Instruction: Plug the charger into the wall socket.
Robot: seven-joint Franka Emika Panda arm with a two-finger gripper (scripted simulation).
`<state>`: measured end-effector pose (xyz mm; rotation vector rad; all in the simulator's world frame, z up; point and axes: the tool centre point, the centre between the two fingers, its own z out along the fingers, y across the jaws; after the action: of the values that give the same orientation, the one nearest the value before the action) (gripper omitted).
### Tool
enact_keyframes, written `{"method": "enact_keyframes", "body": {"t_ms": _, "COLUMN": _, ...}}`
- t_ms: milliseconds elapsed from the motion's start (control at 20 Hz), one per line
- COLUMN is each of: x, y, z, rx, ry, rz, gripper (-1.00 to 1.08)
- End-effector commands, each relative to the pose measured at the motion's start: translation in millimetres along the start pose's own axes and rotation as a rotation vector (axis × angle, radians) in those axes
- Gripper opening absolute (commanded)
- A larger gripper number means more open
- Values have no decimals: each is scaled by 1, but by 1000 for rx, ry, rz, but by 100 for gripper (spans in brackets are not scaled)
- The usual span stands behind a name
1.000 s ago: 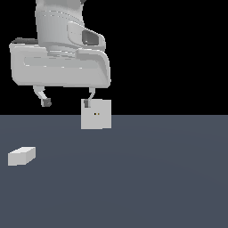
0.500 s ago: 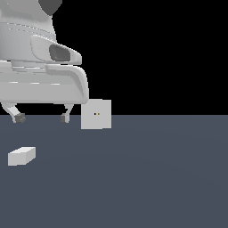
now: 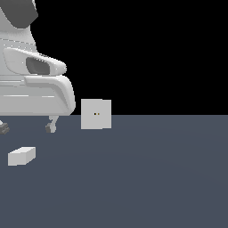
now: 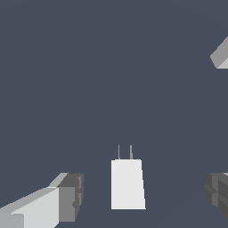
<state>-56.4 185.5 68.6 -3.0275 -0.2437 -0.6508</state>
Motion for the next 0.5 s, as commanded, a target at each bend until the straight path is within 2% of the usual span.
{"method": "enact_keyframes", "body": {"t_ms": 0, "x": -1, "y": -4, "z": 3, "rx": -1, "ry": 9, "rz": -2, "gripper": 100}}
{"method": "enact_keyframes", "body": {"t_ms": 450, "x": -3, "y": -7, "z": 6, "rx": 0, "ry": 14, "rz": -4, "gripper": 100}}
